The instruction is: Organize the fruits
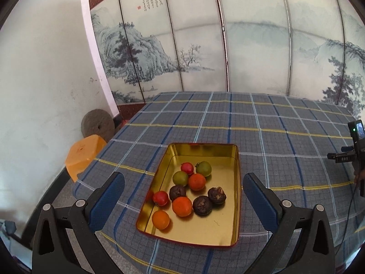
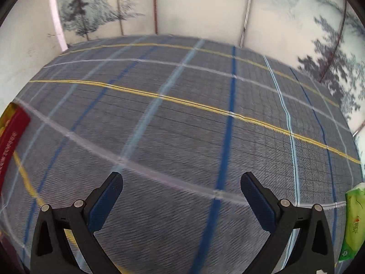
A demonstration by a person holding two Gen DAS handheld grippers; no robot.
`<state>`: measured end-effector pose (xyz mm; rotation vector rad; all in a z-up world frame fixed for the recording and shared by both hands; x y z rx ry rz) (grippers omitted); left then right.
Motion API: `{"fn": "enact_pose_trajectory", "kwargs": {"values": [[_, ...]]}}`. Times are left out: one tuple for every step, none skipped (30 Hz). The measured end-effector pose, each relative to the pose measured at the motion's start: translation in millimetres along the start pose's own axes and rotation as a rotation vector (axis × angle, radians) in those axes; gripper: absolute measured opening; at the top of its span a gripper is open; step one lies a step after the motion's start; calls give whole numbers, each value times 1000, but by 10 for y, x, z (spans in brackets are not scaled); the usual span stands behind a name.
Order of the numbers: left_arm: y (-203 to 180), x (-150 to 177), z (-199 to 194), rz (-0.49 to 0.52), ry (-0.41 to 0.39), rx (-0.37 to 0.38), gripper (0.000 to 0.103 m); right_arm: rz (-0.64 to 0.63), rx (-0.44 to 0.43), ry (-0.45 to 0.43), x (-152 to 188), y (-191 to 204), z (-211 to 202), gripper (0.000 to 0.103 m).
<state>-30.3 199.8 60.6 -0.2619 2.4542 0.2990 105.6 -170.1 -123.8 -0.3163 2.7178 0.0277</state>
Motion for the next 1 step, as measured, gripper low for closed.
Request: {"fn": "enact_pose_trajectory", "kwargs": {"values": [[-12,-13,23,1,5,-4,103,5,5,14,-20,-59,55,103]]}}
Point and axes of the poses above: each gripper's, at about its wrist camera, not at the fingertips, and z roughly the way its jaws point, y to its left, x to its underside, the point moved 4 cm from there along z, roughly the way its jaws point, and after that the axes turned 14 degrees about y, right-handed, at the moved point
